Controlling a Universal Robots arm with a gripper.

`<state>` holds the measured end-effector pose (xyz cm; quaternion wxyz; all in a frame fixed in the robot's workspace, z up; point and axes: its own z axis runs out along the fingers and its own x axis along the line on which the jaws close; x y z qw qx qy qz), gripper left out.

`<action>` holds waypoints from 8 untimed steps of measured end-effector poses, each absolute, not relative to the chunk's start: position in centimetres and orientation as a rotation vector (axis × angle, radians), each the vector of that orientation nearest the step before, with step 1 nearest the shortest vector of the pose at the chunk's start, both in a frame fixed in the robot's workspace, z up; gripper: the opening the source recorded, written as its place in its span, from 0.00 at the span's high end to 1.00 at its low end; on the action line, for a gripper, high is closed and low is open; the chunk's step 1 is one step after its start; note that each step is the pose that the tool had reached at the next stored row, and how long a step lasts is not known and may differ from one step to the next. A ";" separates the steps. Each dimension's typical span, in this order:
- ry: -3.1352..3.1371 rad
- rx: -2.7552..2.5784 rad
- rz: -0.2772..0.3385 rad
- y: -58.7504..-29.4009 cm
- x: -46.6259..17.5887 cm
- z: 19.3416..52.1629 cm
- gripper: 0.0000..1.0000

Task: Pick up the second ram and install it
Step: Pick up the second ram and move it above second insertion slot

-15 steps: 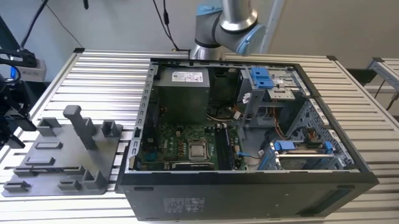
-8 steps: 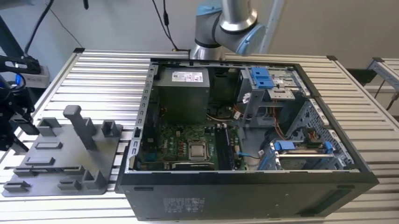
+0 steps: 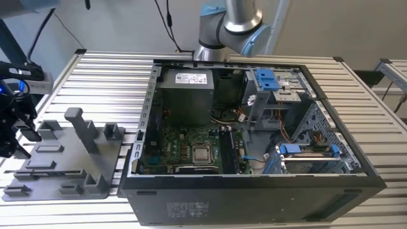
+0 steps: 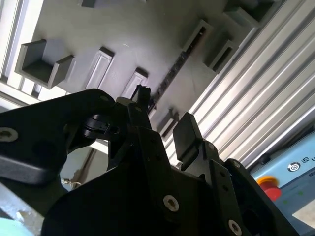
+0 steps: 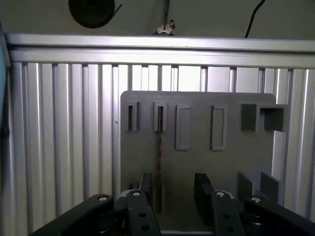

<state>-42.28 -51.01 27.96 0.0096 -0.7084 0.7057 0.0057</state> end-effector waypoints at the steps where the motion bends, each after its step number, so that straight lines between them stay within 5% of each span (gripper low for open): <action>1: 2.204 -2.214 0.018 -51.0 -42.3 27.9 0.52; 8: 2.199 -2.221 0.018 -51.0 -42.3 26.7 0.52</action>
